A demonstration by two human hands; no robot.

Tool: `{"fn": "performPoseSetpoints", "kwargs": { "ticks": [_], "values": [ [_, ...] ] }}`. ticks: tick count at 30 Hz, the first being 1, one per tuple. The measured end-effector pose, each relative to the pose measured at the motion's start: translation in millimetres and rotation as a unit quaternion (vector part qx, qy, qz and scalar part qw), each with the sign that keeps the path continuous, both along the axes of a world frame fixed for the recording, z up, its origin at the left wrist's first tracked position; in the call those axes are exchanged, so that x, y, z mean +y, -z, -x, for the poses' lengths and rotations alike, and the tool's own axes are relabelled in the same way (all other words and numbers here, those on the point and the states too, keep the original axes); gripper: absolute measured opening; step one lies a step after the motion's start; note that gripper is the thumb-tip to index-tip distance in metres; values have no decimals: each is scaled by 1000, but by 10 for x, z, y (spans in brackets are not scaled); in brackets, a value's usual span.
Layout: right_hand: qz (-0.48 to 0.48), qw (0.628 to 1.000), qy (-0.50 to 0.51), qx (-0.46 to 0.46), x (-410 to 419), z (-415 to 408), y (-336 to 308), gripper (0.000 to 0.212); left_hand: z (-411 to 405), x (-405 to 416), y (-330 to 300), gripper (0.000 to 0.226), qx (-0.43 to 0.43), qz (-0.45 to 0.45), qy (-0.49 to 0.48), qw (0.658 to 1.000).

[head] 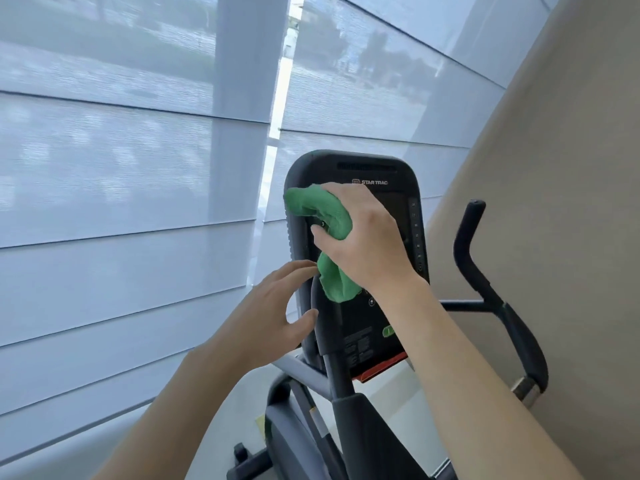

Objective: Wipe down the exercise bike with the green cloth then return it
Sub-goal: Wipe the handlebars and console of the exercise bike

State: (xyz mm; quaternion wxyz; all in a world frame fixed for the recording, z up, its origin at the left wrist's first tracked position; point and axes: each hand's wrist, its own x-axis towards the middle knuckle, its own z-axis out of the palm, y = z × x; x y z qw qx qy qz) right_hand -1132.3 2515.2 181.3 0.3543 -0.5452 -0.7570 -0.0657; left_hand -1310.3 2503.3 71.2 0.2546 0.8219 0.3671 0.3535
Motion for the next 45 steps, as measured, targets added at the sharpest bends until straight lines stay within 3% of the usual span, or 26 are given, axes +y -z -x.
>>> {"fn": "performPoseSetpoints", "kwargs": {
  "ticks": [6, 10, 13, 15, 17, 20, 23, 26, 29, 32, 35, 38, 40, 42, 45],
  "values": [
    [-4, 998, -46, 38, 213, -158, -47, 28, -21, -25, -30, 62, -17, 4, -15, 1000],
    [135, 961, -183, 158, 397, -368, -199, 18, -7, -56, -36, 66, -9, 12, -15, 1000],
    [218, 920, -223, 237, 472, -441, -294, 20, 0, -78, -39, 69, -2, 14, -11, 1000],
    [200, 920, -212, 263, 443, -389, -267, 19, -8, -108, -26, 72, -3, 14, -10, 1000],
    [122, 942, -146, 276, 353, -261, -151, 11, -20, -142, -22, 74, -8, 14, -3, 1000],
    [-28, 984, 36, 173, 188, 55, 38, 10, -34, -166, -28, 75, -17, 8, 10, 1000],
    [-67, 983, 168, -9, 135, 260, 64, 23, -35, -170, -18, 76, -18, 13, 12, 1000],
    [-36, 974, 182, -129, 157, 268, -65, 19, -33, -166, 3, 80, -23, 20, 13, 999],
    [29, 982, 110, -152, 227, 131, -247, 11, -47, -159, 30, 82, -24, 24, 12, 999],
    [140, 989, -15, -47, 308, -80, -397, 8, -53, -157, 61, 83, -21, 26, 7, 999],
    [191, 964, -123, 140, 352, -262, -373, 9, -52, -168, 88, 85, -21, 24, 7, 999],
    [111, 934, -120, 316, 310, -207, -148, 13, -56, -189, 104, 86, -26, 23, 12, 999],
    [10, 939, -62, 339, 241, -46, 64, 12, -53, -202, 128, 87, -32, 27, 20, 999],
    [-68, 956, 17, 284, 158, 121, 197, 19, -31, -214, 181, 88, -28, 38, 18, 999],
    [-101, 981, 131, 99, 127, 240, 159, 27, 17, -220, 294, 85, -8, 64, 10, 998]
  ]
}}
